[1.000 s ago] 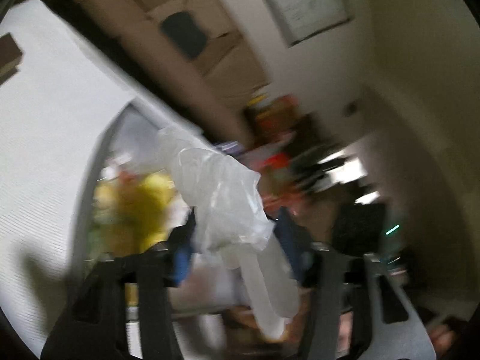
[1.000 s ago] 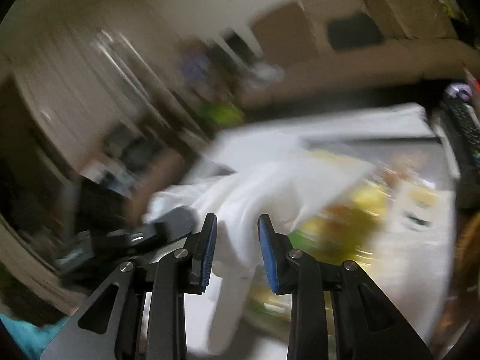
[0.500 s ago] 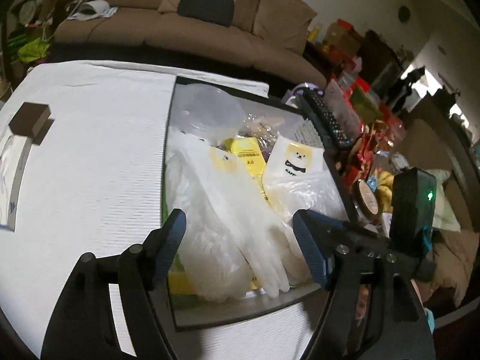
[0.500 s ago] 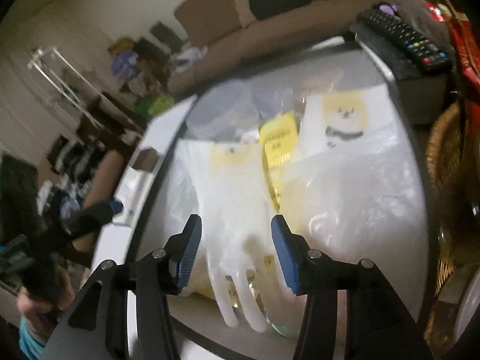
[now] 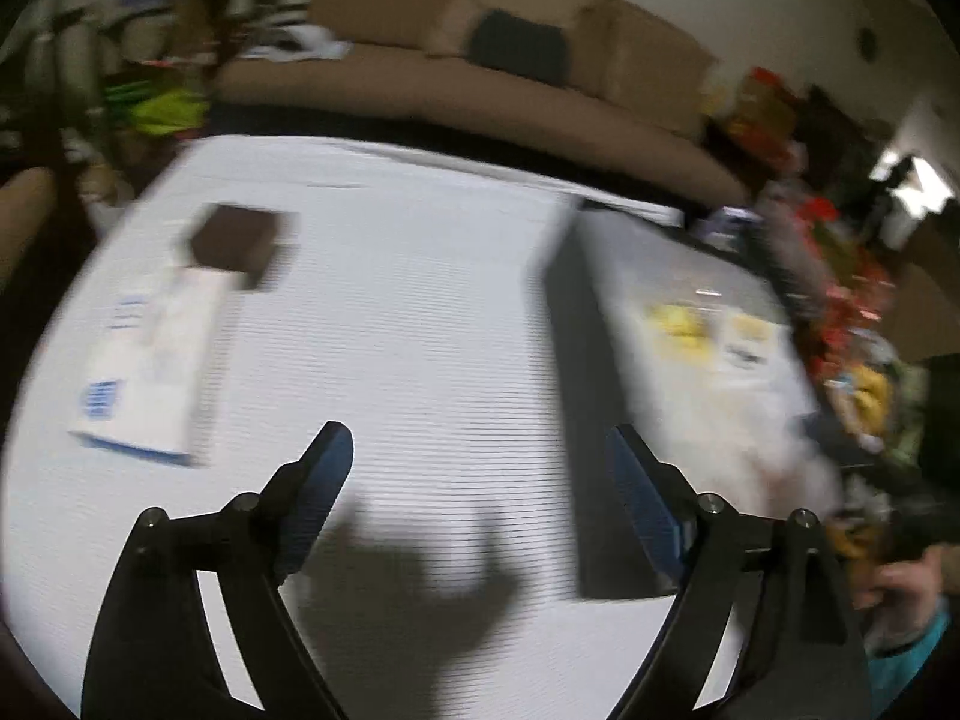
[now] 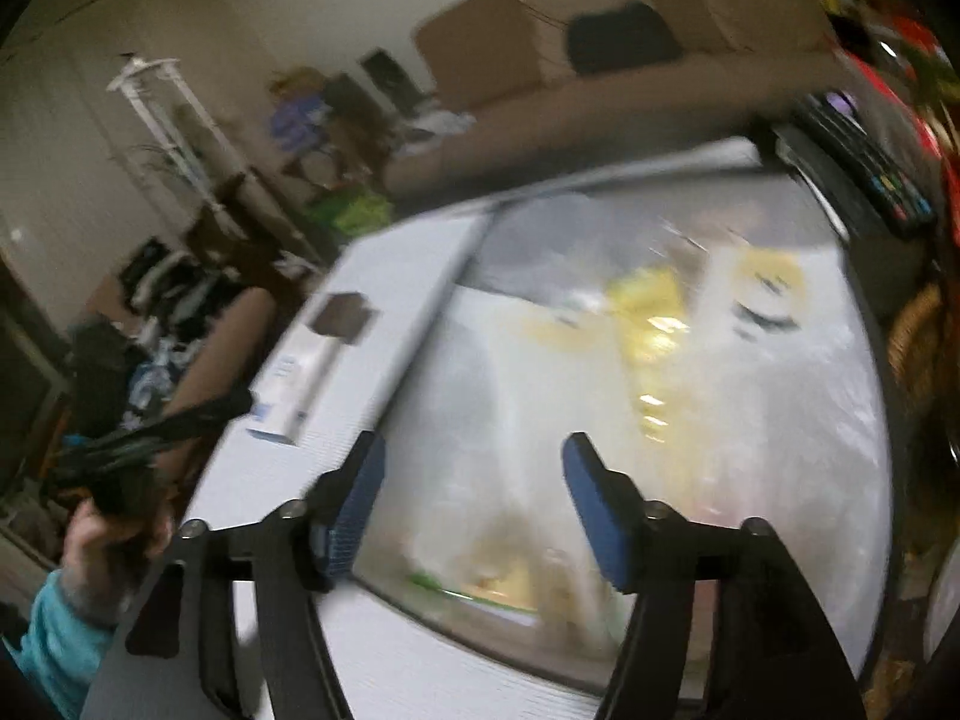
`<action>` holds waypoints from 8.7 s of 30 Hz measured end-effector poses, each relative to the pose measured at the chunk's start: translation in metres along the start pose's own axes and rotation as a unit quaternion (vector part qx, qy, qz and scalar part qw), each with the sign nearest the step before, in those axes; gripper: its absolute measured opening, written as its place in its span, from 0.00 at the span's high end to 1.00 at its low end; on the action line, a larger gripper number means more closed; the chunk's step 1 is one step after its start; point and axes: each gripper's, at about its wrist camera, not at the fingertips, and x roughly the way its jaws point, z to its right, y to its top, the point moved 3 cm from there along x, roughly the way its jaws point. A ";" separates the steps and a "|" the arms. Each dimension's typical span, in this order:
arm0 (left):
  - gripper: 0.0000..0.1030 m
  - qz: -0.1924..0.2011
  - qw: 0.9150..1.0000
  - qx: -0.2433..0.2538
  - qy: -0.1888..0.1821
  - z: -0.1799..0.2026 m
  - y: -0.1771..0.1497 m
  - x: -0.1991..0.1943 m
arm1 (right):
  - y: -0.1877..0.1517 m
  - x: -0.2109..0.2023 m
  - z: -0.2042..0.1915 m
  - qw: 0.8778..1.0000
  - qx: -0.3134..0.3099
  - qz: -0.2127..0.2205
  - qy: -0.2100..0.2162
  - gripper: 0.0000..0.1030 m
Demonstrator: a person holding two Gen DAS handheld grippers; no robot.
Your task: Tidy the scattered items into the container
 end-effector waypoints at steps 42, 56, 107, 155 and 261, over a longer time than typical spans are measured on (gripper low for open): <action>0.49 -0.042 0.996 -0.013 0.078 -0.251 0.051 0.164 | 0.087 0.454 -0.129 0.959 0.228 -0.122 0.117 0.61; 0.58 -0.036 0.997 -0.040 0.061 -0.240 0.044 0.111 | 0.103 0.360 -0.140 0.945 0.251 -0.080 0.194 0.76; 0.58 -0.015 0.994 0.031 -0.101 0.151 0.021 0.032 | 0.139 0.070 0.169 0.973 0.222 -0.035 -0.040 0.73; 0.58 0.009 0.999 0.031 -0.019 0.203 -0.004 0.064 | 0.035 -0.077 0.084 0.976 0.094 0.117 -0.155 0.43; 0.57 0.047 0.993 -0.064 -0.087 0.098 0.023 -0.029 | 0.069 -0.004 0.022 0.995 -0.075 -0.071 0.007 0.77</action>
